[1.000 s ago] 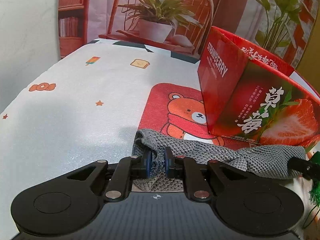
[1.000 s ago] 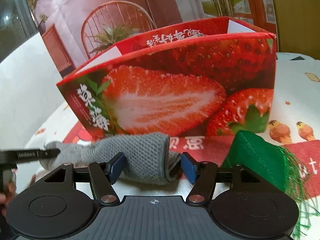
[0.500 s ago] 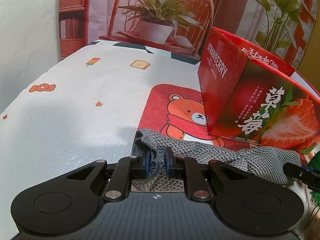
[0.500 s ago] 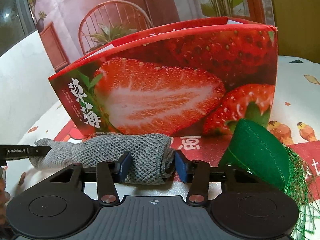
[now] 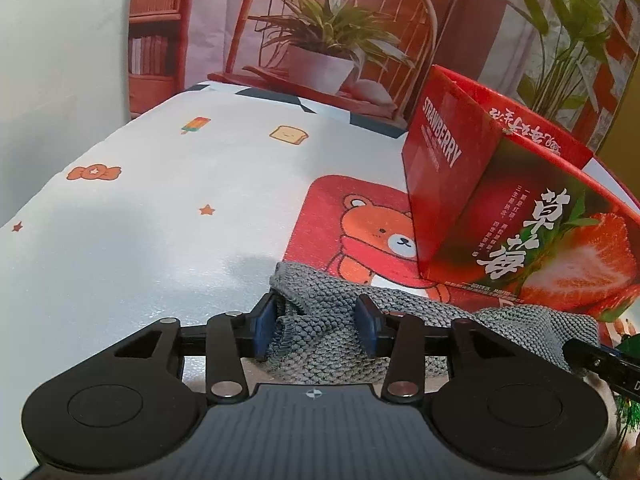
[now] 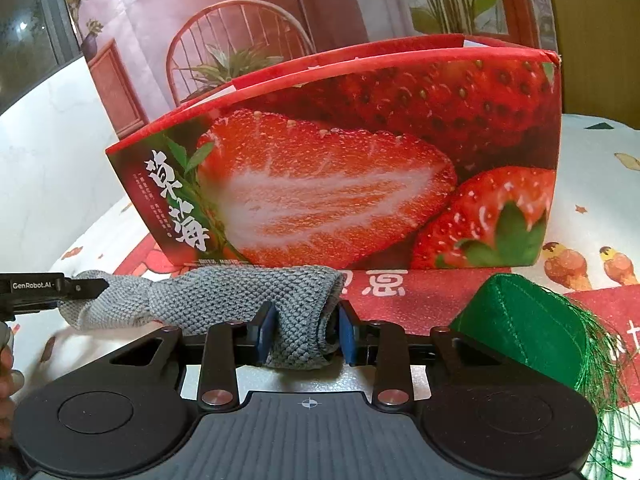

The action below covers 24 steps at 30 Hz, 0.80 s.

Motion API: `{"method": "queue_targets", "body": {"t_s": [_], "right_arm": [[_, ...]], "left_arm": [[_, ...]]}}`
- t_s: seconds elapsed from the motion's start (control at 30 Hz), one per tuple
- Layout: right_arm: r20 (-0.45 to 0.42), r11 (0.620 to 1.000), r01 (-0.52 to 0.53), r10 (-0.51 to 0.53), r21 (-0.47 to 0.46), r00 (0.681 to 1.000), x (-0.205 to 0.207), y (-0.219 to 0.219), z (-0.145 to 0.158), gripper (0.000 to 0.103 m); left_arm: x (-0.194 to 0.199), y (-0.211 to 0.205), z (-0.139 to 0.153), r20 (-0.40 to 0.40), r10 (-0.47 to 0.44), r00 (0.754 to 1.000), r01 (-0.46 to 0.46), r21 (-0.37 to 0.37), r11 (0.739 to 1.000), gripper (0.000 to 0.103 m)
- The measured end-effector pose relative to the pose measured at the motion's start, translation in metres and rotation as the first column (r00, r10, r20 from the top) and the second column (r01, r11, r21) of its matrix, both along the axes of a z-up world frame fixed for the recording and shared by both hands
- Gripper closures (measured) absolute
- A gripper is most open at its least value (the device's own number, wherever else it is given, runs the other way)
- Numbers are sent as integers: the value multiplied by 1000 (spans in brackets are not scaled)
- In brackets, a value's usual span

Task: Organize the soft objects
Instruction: 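Grasp the grey cloth end with the right gripper while the left gripper holds it, then lift the grey cloth with both grippers into the box and open them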

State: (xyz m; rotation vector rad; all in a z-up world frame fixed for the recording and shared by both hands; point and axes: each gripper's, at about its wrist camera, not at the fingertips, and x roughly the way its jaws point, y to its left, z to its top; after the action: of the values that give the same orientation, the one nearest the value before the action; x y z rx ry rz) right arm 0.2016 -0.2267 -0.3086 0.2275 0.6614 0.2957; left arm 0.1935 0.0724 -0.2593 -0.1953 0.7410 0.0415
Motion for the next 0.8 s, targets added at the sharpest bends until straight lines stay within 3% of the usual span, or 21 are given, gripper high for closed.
{"method": "queue_targets", "body": {"t_s": [0.03,0.07,0.2,0.37,0.47,0.53,0.63,0.8], "right_arm": [[0,1000,0,0,-1,1000,0,0,0,72],[0,1000,0,0,-2,1000,0,0,0,73],[0,1000,-1,1,-3,1000,0,1,0,73],[0,1000,-1,1,-3,1000,0,0,0,72],[0,1000,-1,1,-3,1000,0,1,0,72],[-1,1000,0,0,-2,1000,0,0,0,72],[-2,1000,2,-2,-3,1000,0,1,0,73],[21,999,-18,18,-27,1000,-9,5,8,80]], "left_arm": [[-1,0,1,-1,18,1000,-18,14,1000,36],[-2,2,1,4,42,999,-42,26,999,33],[-2,9,-1,-20,47,999,-47,-29,998,32],[-3,-1,-3,-19,8,1000,-8,4,1000,34],[-4,-6,-3,-13,-20,1000,20,21,1000,46],[-5,-8,-3,-9,-49,999,49,6,999,66],[-9,-12,1,8,-67,998,67,27,997,83],[-20,-13,14,63,-78,995,77,22,997,87]]}}
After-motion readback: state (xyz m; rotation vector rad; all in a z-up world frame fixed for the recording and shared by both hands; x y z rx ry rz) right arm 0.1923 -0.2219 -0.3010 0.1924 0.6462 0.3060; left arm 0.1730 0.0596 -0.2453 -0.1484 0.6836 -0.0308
